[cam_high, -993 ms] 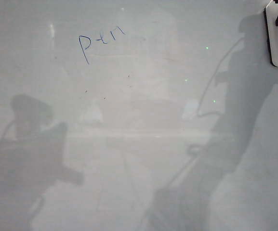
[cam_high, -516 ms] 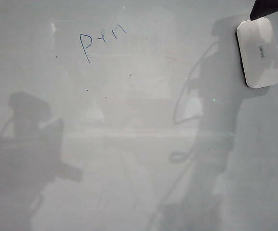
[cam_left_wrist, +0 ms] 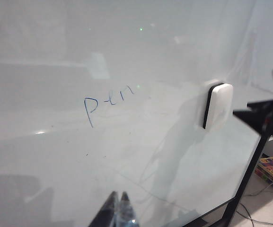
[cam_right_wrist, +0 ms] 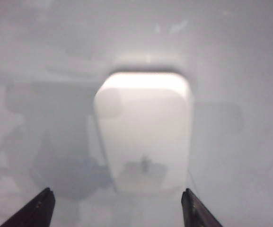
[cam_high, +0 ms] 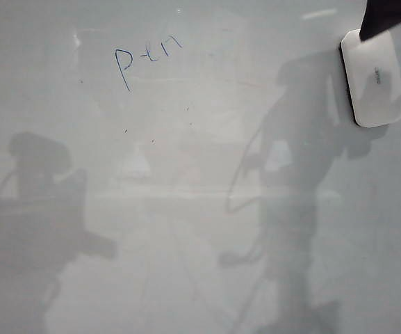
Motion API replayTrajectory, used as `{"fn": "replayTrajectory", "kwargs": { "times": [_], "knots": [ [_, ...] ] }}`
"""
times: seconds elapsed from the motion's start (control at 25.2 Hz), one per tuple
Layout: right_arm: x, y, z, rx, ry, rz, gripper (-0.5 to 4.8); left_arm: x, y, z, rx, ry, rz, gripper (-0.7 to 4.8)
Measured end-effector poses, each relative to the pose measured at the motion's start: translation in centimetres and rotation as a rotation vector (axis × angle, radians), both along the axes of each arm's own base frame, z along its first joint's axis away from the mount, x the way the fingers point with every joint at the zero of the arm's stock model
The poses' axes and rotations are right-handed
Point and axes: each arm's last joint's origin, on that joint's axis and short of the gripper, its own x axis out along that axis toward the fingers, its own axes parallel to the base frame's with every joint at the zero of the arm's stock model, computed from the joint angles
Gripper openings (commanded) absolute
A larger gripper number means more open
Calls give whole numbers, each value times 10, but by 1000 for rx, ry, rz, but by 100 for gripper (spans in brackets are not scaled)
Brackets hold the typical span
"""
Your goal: Grab the whiteboard eraser that is attached to the surface of the whiteboard and use it to clean the writing on the whiteboard.
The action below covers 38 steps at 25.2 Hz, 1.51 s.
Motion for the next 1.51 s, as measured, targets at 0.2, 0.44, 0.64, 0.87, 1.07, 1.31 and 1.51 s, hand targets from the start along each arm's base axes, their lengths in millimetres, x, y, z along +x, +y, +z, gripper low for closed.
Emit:
{"fn": "replayTrajectory", "kwargs": {
  "times": [0.2, 0.44, 0.64, 0.87, 1.07, 1.31, 1.51],
  "knots": [
    [-2, 4, -14, -12, -31, -70, 370, 0, 0, 0, 0, -1, 2, -5],
    [18, 12, -28, -26, -14, -85, 388, 0, 0, 0, 0, 0, 2, -5],
    [29, 17, -31, -15, -52, -87, 392, 0, 0, 0, 0, 0, 2, -5],
    [31, 18, -30, -68, -70, -96, 433, 0, 0, 0, 0, 0, 2, -5],
    [35, 19, -30, -84, -95, -93, 479, 0, 0, 0, 0, 0, 2, -5],
    [39, 20, -33, -93, -96, -100, 479, 0, 0, 0, 0, 0, 2, -5],
    [43, 11, -32, -109, -104, -156, 479, 0, 0, 0, 0, 0, 2, -5]
  ]
}}
